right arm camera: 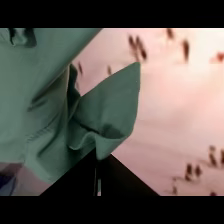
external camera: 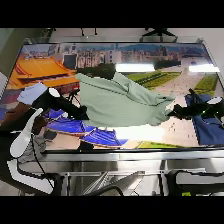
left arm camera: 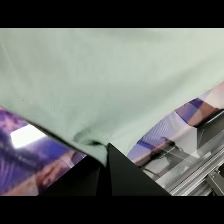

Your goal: Fold the shirts.

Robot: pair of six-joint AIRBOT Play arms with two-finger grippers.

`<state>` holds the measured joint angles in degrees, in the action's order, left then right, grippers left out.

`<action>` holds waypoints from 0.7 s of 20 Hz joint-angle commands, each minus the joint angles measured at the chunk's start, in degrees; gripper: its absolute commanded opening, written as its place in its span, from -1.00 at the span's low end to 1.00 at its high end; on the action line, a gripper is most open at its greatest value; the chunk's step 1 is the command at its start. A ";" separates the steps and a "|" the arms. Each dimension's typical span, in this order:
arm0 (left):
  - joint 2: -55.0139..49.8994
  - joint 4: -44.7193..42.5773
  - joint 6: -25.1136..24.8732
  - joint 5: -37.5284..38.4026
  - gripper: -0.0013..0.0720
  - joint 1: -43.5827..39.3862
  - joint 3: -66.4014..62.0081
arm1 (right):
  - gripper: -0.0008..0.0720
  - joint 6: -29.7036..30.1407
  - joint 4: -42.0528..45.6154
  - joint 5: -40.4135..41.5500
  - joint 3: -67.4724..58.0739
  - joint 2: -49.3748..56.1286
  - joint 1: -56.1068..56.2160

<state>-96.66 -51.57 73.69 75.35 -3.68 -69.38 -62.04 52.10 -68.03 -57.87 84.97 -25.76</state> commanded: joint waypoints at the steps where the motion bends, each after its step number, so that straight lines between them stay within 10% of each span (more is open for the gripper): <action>1: 0.00 0.15 -0.02 1.16 -0.93 4.24 -1.73 | -0.93 -5.18 1.25 -7.02 0.48 -8.83 -0.76; 8: 0.00 0.17 -1.20 1.31 -0.93 6.40 -1.70 | -0.93 -11.15 0.98 -12.28 4.90 -39.15 1.42; 14: 0.00 0.13 -1.90 2.51 -0.93 3.58 -1.70 | -0.71 -15.80 0.76 -10.64 24.50 -44.28 9.11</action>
<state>-96.68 -51.46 72.34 77.19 0.89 -71.05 -76.05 53.15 -79.68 -42.00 43.20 -19.99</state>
